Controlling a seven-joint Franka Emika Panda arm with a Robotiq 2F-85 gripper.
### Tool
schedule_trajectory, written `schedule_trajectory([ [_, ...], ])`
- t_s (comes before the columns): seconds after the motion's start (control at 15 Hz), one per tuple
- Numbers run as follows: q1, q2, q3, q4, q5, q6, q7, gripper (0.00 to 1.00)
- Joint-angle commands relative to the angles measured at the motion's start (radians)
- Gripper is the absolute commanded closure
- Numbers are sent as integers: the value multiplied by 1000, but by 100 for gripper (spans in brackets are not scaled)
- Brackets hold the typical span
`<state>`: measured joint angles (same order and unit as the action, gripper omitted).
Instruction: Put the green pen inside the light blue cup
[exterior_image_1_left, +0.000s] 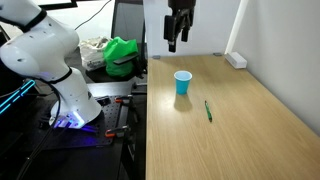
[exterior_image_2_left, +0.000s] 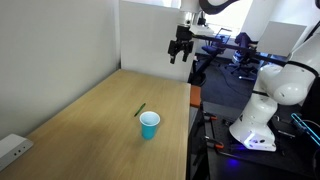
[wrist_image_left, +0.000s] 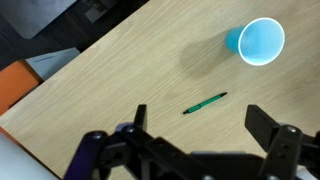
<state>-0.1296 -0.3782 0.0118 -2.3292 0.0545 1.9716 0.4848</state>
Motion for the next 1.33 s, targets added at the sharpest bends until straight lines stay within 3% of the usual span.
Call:
schedule_trajectory([
  [0.0,0,49,26,0,10,73,99,0],
  [0.73,20,215,61,28,-60,228,387,0],
  [0.87,33,193,40,9,-45,210,336,0],
  [1.27,41,227,38,23,-48,218,341,0],
])
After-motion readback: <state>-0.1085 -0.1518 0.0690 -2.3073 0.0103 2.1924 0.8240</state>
